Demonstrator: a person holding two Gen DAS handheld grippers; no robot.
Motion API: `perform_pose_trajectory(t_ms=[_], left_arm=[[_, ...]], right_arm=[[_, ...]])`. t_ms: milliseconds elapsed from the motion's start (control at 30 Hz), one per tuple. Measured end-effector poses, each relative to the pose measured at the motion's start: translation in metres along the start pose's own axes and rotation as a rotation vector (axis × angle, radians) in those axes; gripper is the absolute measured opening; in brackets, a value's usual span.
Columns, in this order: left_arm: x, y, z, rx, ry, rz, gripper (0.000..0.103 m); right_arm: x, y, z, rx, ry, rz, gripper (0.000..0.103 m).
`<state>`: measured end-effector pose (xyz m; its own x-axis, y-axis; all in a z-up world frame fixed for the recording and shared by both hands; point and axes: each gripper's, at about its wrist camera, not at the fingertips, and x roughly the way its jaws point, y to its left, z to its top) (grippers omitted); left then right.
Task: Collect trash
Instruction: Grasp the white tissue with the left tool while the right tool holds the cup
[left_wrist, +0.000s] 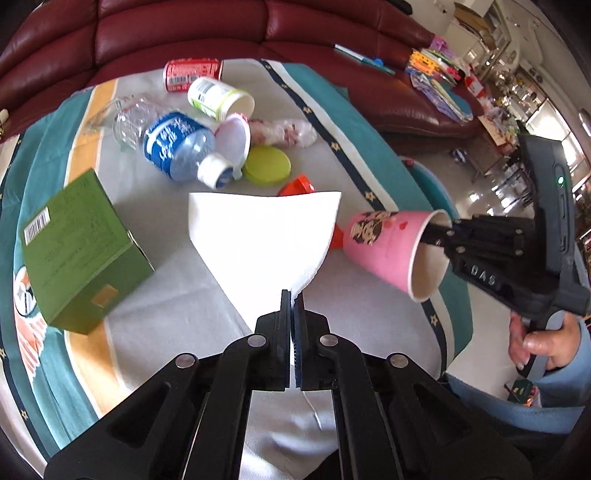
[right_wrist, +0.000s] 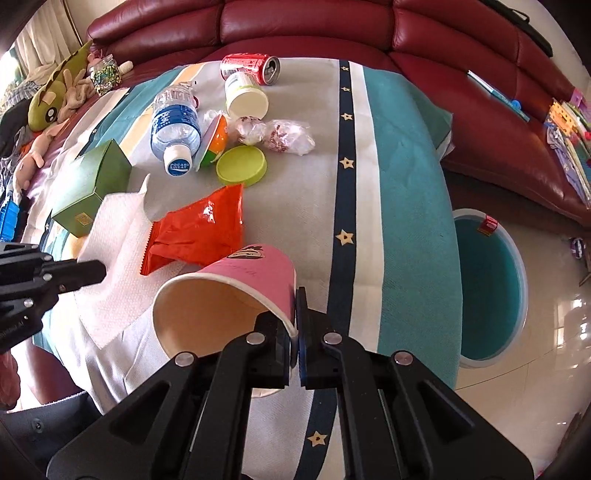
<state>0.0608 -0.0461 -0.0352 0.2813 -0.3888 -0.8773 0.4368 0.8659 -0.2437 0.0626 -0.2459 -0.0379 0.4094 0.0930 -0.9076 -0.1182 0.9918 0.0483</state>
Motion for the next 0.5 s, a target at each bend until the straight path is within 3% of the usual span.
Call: perform_pose_trajectory(t_ms=[100, 133, 167, 233, 267, 500], left_arm=[[0.014, 0.004, -0.012, -0.008, 0.028, 0.055, 0.005], [0.017, 0.008, -0.014, -0.017, 0.031, 0.078, 0.015], [0.019, 0.013, -0.014, -0.024, 0.030, 0.101, 0.034], [0.024, 0.016, -0.016, -0.016, 0.019, 0.158, 0.059], [0.027, 0.017, -0.016, -0.008, 0.016, 0.184, 0.063], [0.053, 0.011, -0.014, 0.032, 0.058, 0.221, 0.067]], right_arm=[[0.000, -0.007, -0.008, 0.008, 0.009, -0.006, 0.003], [0.000, -0.009, -0.010, 0.015, 0.012, -0.006, 0.003], [0.000, -0.011, -0.011, 0.020, 0.014, -0.004, 0.003], [0.000, -0.012, -0.013, 0.027, 0.014, -0.002, 0.003], [0.000, -0.012, -0.014, 0.028, 0.013, -0.002, 0.003], [0.000, -0.013, -0.011, 0.037, 0.010, 0.007, 0.003]])
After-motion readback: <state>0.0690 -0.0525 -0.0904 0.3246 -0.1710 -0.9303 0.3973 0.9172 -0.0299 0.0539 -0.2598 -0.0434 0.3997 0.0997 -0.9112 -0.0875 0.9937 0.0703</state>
